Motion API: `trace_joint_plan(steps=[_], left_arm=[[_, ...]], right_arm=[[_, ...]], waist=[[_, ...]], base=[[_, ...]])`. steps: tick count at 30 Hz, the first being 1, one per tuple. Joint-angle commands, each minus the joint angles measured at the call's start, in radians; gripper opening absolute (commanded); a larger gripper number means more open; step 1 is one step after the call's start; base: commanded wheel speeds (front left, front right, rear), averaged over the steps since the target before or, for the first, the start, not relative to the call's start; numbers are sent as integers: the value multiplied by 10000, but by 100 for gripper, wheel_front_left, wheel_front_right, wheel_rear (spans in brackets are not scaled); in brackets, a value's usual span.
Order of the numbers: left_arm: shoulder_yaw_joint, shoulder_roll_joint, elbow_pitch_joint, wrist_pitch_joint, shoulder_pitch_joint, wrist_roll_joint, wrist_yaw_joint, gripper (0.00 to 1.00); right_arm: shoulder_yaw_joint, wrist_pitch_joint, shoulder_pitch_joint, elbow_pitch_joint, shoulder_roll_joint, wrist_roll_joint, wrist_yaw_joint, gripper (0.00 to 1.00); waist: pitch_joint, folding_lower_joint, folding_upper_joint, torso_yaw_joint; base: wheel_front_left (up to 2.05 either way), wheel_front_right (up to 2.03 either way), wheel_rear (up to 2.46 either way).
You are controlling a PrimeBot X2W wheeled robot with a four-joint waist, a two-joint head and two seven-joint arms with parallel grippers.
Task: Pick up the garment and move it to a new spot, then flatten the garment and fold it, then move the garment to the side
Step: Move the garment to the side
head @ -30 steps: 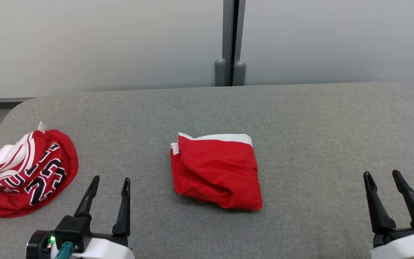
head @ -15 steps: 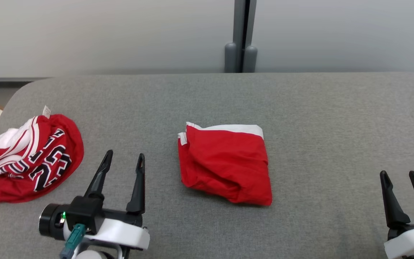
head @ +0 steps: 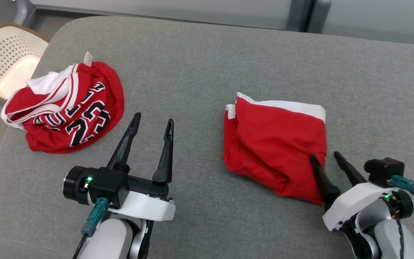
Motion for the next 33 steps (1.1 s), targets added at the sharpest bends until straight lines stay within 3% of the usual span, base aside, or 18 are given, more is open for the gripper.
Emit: trace_joint_plan(steps=[1,4,5,6,7,8,17,25,33], left_arm=[[-27,-54,135,-89,-230,15,-12,100],[-42,-114,226,-109,-264,-8,5,100],[-40,-111,249,-117,-267,-5,8,100],[-36,-117,260,-121,-281,4,9,100],[-23,-131,237,-116,-293,15,6,100],[-5,-141,205,-117,-295,33,5,100],[189,-104,49,-121,-169,247,-8,100],[375,128,17,-112,54,344,-49,100],[315,287,-12,-80,-256,387,-143,100]], right_arm=[[272,483,-237,780,108,-12,-6,100],[349,1129,-224,1439,353,-145,-6,100],[347,1269,-213,1551,395,-236,-6,78],[318,1434,-181,1641,451,-266,-6,45],[350,1590,-144,1690,514,-333,-6,29],[380,1639,-142,1636,538,-430,-6,0],[664,1767,-197,577,22,-1530,-15,0],[890,1712,641,-701,-704,-1341,-14,0],[1050,1628,996,-1017,-1269,-823,-14,0]], waist=[[392,0,0,449],[411,0,0,478],[423,0,0,473],[426,0,0,465],[425,0,0,451],[439,0,0,431],[353,0,0,-32],[122,0,0,-1576],[264,0,0,-2987]], base=[[0,0,0],[0,0,0],[0,0,0],[0,0,0],[0,0,0],[0,0,0],[0,0,0],[0,0,0],[0,0,0]])
